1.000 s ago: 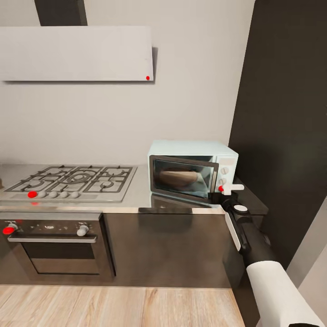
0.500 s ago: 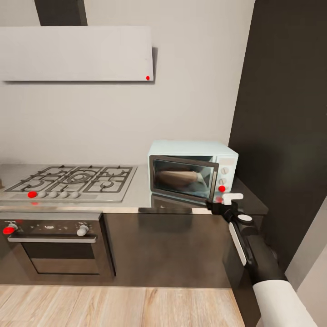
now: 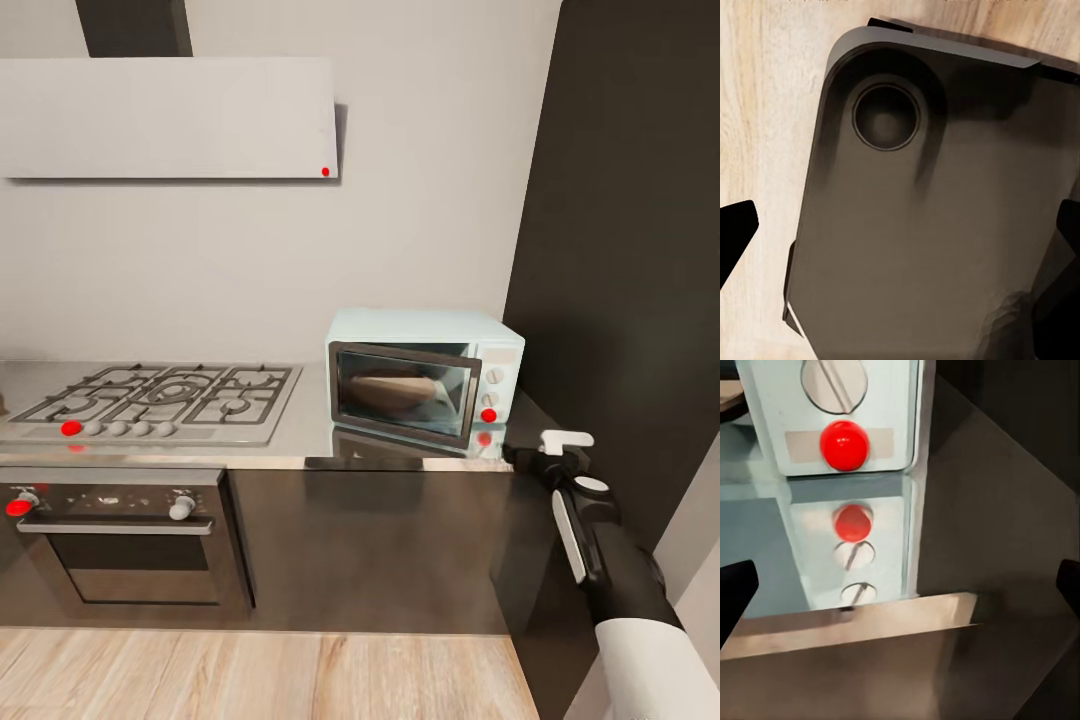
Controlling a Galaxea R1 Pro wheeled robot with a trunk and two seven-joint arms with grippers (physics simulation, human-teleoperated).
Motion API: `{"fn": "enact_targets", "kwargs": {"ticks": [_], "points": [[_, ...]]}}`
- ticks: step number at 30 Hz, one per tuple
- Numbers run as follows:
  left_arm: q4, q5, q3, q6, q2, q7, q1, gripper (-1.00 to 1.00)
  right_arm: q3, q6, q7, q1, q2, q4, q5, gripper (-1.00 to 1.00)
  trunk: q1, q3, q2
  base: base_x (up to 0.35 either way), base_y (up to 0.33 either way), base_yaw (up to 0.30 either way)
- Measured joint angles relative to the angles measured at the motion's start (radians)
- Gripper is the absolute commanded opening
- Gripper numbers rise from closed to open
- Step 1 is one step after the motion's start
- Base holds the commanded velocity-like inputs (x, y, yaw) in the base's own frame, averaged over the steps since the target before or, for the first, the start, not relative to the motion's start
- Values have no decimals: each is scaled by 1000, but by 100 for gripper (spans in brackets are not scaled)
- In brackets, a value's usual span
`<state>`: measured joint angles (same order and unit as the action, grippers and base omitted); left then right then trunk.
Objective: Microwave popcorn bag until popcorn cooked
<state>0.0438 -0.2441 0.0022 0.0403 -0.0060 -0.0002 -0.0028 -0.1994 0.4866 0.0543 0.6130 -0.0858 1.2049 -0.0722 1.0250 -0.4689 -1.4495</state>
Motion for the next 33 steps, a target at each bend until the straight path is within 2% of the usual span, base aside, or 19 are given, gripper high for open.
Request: {"fn": "enact_targets", "kwargs": {"ticks": [7,33], "points": [[0,2,-1,-1,0,-6,0,100,-4,-10,-2,0,1,5,-1,100,0,0,0,43,0,0],[0,1,0,0,0,-5,0,100,0,-20,8,0,6,11,0,100,0,0,0,175,0,0]]}}
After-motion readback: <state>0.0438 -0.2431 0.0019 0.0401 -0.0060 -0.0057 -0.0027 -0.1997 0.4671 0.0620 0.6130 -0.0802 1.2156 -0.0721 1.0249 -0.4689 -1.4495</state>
